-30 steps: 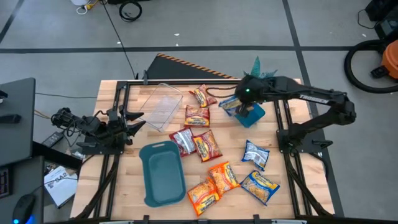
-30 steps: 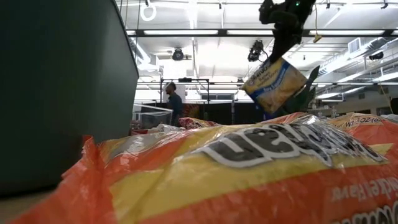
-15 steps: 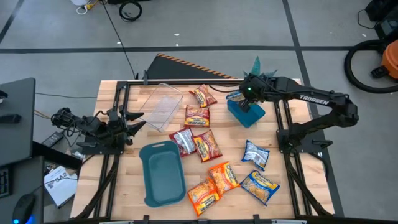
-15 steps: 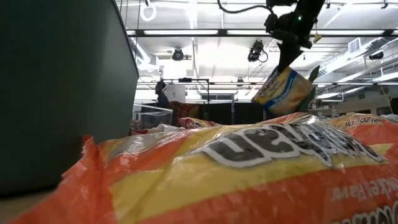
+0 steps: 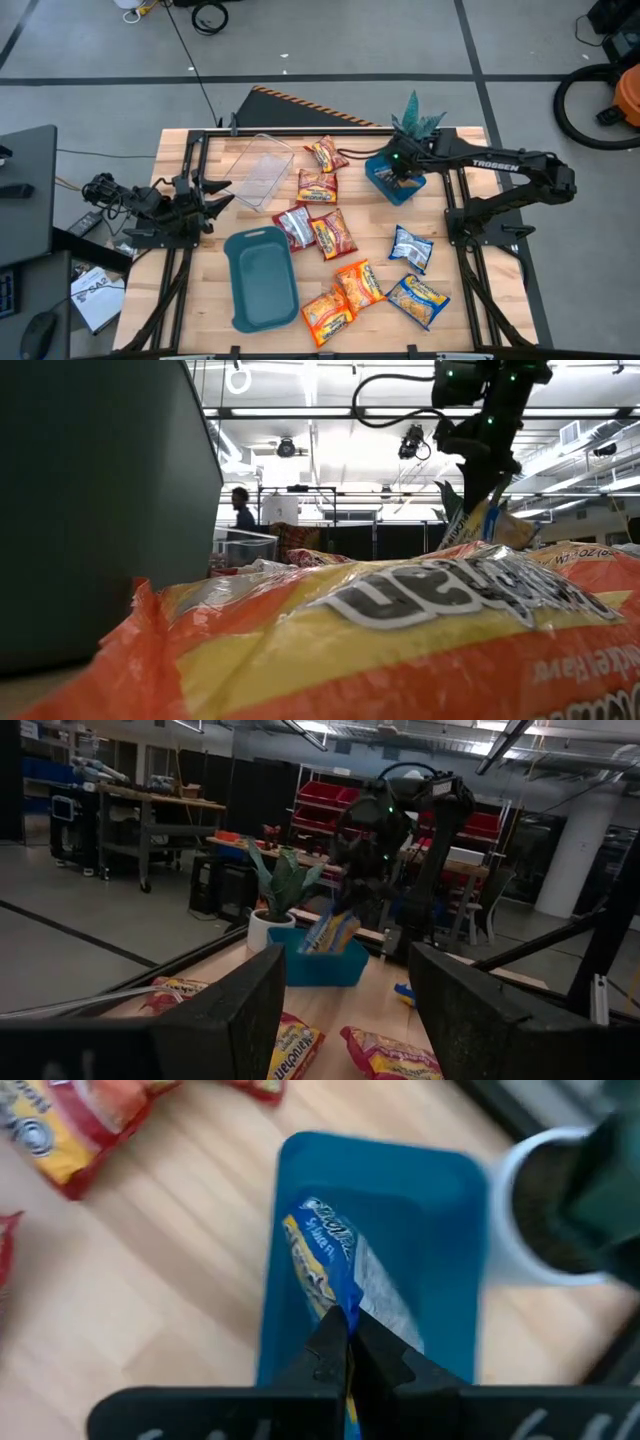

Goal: Sort Maruchan noodles
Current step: Put the blue noodle pack into the blue bin

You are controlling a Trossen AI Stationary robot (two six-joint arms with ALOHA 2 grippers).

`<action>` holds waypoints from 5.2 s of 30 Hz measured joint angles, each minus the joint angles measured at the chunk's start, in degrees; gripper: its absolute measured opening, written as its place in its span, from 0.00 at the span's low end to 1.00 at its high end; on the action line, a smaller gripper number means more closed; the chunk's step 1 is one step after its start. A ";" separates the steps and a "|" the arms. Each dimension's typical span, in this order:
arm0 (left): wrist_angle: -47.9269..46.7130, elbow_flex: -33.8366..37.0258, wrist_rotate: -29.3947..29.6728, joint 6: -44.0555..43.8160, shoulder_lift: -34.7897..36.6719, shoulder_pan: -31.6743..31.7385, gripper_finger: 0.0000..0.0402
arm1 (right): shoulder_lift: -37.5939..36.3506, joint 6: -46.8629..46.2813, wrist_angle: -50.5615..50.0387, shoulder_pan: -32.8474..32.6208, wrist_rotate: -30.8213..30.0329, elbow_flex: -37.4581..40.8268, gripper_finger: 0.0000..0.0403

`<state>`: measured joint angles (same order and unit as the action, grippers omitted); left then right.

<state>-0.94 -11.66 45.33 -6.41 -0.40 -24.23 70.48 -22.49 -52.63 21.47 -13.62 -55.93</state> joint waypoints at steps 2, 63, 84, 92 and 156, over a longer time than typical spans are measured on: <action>0.08 0.00 0.01 0.02 0.00 0.00 0.54 | 0.00 -0.70 0.33 0.00 2.04 0.56 0.02; -1.19 0.00 0.03 1.25 0.00 0.04 0.54 | 6.93 59.82 6.23 -0.88 -10.21 0.69 0.41; -2.26 0.00 -0.36 2.60 0.00 0.00 0.54 | 11.92 40.31 7.18 2.71 -13.19 0.66 0.39; -2.28 0.00 -0.38 2.27 0.00 0.00 0.54 | 17.51 45.31 8.37 2.78 -2.79 0.66 0.36; -2.46 0.02 0.49 -0.21 -1.31 0.00 0.54 | 10.14 -12.05 -4.31 -33.40 16.45 2.43 0.66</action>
<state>-3.40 -11.64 45.82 -6.63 -1.72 -24.23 80.62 -34.54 -56.94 -11.93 2.83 -53.50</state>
